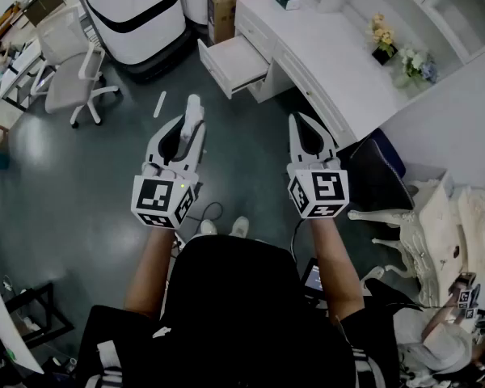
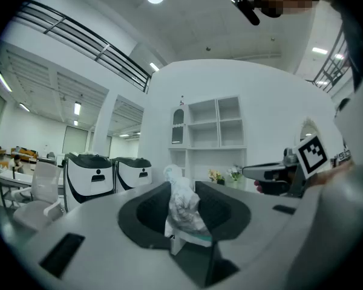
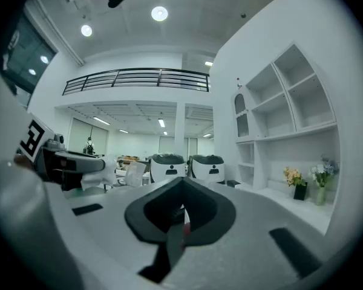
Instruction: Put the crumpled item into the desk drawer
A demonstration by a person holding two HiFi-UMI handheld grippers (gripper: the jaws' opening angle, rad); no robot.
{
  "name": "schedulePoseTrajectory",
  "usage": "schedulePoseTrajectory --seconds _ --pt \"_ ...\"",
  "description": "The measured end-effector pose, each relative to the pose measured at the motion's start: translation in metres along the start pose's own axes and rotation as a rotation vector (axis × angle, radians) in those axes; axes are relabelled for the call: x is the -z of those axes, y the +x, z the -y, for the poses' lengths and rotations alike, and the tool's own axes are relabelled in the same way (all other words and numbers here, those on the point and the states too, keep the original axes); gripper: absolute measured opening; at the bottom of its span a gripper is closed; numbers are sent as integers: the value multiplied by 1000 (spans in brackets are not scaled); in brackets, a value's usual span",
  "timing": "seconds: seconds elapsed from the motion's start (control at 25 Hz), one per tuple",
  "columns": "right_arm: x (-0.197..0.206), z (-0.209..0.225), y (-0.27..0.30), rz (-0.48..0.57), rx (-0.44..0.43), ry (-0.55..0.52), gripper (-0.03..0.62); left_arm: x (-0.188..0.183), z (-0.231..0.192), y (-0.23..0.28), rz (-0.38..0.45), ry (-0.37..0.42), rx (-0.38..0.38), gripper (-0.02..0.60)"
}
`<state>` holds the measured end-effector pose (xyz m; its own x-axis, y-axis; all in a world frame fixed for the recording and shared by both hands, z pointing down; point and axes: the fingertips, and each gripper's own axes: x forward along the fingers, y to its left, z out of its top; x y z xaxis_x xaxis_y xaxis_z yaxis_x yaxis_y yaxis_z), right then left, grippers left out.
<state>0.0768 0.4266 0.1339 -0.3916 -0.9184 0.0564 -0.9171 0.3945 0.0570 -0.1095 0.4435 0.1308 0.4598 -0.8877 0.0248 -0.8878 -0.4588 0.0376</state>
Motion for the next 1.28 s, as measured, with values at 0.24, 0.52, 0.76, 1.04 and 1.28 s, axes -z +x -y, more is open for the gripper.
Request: schedulePoseTrajectory --seconds 0.24,0.52,0.76,1.04,1.28 --pt "7 6 -2 -8 -25 -4 -9 3 12 10 0 -33 -2 110" --pt "26 19 -11 -31 -51 -10 -9 15 32 18 -8 -35 -10 109" --pt "29 26 -9 -29 -55 -24 -9 21 35 21 -18 -46 -19 110" --pt "38 33 3 -42 -69 -22 -9 25 27 35 -16 -59 -50 110" --pt "41 37 23 -50 -81 -26 -9 30 15 52 -24 -66 -58 110"
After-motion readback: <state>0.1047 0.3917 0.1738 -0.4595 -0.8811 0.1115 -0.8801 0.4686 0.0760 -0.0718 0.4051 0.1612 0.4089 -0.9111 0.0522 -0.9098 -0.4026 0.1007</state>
